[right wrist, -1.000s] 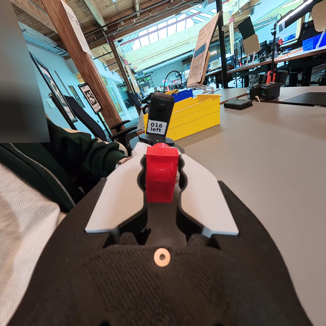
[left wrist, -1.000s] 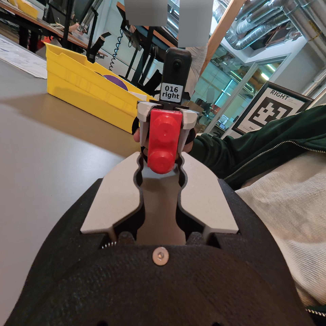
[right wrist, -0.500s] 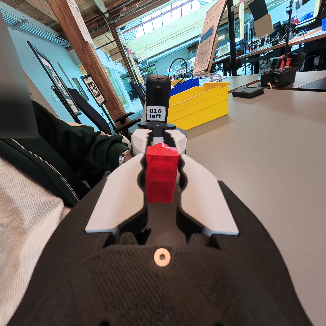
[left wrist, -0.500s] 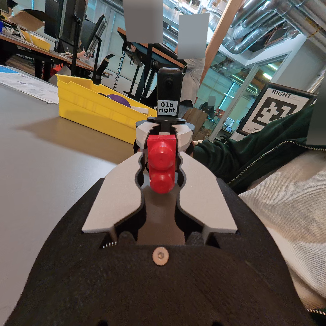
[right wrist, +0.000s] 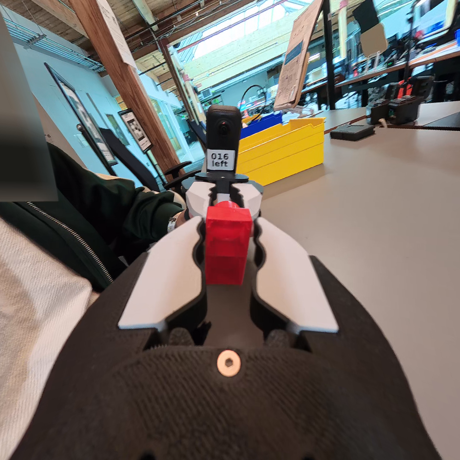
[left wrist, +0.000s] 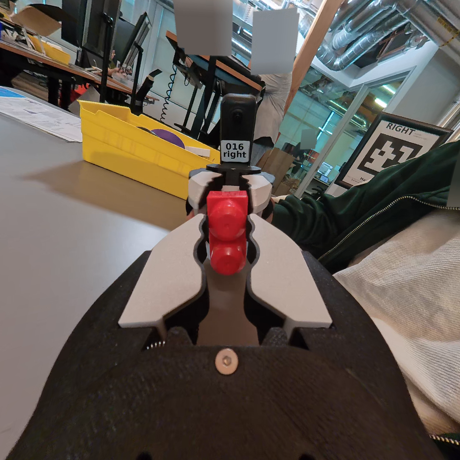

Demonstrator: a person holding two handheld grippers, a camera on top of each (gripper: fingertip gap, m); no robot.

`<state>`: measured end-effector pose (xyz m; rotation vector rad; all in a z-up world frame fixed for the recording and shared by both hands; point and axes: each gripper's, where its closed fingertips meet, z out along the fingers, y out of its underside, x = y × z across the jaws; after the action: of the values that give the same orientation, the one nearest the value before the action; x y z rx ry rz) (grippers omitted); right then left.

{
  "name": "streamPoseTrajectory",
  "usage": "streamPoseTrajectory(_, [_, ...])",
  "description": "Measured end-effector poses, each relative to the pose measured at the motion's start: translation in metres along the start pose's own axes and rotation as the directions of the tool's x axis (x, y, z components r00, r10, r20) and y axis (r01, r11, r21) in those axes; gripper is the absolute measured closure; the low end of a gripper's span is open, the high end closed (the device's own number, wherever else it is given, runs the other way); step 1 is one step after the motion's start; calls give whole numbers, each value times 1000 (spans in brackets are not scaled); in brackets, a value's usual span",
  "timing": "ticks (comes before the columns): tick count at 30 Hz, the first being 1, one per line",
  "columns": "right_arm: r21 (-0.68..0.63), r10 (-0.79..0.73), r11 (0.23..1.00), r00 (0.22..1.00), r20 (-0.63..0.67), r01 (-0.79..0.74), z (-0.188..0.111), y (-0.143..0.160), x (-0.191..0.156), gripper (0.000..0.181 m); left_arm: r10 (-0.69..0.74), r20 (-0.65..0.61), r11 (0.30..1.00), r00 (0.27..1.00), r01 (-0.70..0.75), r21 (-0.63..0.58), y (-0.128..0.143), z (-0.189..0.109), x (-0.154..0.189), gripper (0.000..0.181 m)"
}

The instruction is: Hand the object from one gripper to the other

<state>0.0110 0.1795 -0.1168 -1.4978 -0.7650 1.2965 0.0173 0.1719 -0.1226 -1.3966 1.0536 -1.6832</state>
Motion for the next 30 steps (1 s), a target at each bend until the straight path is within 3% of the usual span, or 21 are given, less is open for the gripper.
streamPoseTrajectory(2, [40, -30, 999, 998, -47, 32, -5, -8, 6, 123, -13, 5, 1000, 1000, 13, 14, -3, -2, -2, 153])
streamPoseTrajectory(7, [14, -266, 963, 953, -147, 270, -14, -14, 10, 104, -133, -1, 988, 991, 133, 81, -10, -10, -12, 152])
streamPoseTrajectory(12, [-72, -606, 795, 787, -113, 602, -8, -7, -11, 75, -355, -87, 928, 931, 362, 87, -9, -13, -15, 152])
streamPoseTrajectory(17, [-238, -740, 660, 670, -48, 712, -3, 20, -9, 84, -494, -151, 861, 856, 506, 50, -2, -10, -14, 152])
streamPoseTrajectory(21, [-282, -785, 608, 616, -68, 743, -1, 22, -6, 94, -461, -116, 880, 880, 470, 68, -4, -12, -17, 152])
streamPoseTrajectory(26, [-273, -775, 628, 616, -139, 729, -4, 11, -2, 100, -428, -39, 895, 903, 430, 121, -8, -20, -29, 152])
streamPoseTrajectory(30, [-314, -855, 517, 499, -143, 796, -4, 8, -6, 106, -454, -25, 881, 890, 453, 136, -7, -23, -34, 152])
